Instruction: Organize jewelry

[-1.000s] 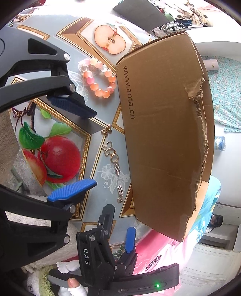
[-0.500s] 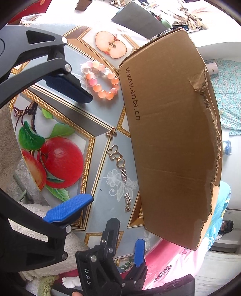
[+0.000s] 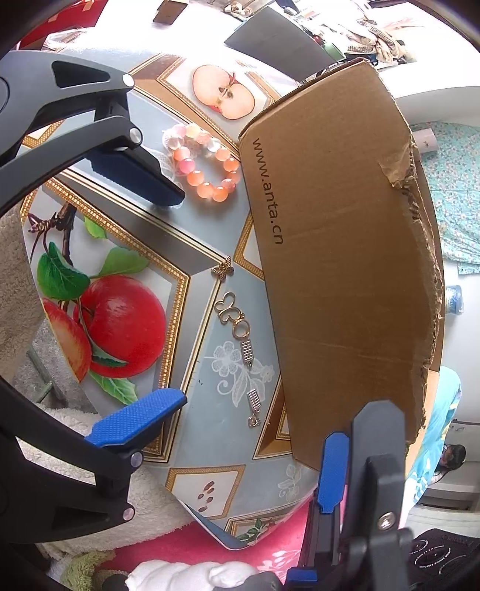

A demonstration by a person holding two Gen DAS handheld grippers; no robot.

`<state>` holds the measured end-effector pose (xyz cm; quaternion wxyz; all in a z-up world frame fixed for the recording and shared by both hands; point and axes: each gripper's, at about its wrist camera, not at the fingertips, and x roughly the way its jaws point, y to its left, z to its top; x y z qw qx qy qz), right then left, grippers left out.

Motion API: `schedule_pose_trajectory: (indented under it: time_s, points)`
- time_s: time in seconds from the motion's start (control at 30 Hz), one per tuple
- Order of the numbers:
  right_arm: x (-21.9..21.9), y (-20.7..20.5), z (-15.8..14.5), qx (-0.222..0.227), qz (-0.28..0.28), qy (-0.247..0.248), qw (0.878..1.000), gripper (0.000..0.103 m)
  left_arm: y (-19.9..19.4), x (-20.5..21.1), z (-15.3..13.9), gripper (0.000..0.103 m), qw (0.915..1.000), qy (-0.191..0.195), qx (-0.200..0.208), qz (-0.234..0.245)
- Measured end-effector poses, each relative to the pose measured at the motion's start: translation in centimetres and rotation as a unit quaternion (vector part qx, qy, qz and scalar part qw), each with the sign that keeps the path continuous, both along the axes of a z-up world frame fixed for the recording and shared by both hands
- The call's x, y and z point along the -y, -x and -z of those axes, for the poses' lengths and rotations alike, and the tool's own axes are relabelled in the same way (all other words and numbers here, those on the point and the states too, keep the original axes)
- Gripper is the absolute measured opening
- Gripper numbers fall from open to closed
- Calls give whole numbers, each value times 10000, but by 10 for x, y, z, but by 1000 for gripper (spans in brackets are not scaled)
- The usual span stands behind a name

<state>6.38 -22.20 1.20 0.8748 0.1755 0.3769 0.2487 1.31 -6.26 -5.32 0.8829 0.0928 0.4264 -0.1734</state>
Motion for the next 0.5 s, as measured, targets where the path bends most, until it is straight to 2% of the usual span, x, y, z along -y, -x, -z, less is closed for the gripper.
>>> schedule_pose_trajectory:
  time_s: [0.13, 0.27, 0.3, 0.37, 0.5]
  points:
    - [8, -12, 3, -36, 230, -149, 9996, 84, -1, 0, 0, 96, 10000, -2, -4, -19]
    - [12, -16, 5, -43, 483, -31, 9988, 84, -2, 0, -1, 96, 10000, -14, -54, -43]
    - [13, -13, 5, 2, 551, 116, 9984, 84, -3, 0, -1, 96, 9999, -26, -91, -54]
    - [14, -8, 3, 120, 773, 723, 9943, 85, -5, 1, -3, 96, 9998, -52, -158, -57]
    - [23, 9, 14, 31, 1184, 1770, 9771, 91, -6, 1, -2, 96, 9999, -36, -124, -79]
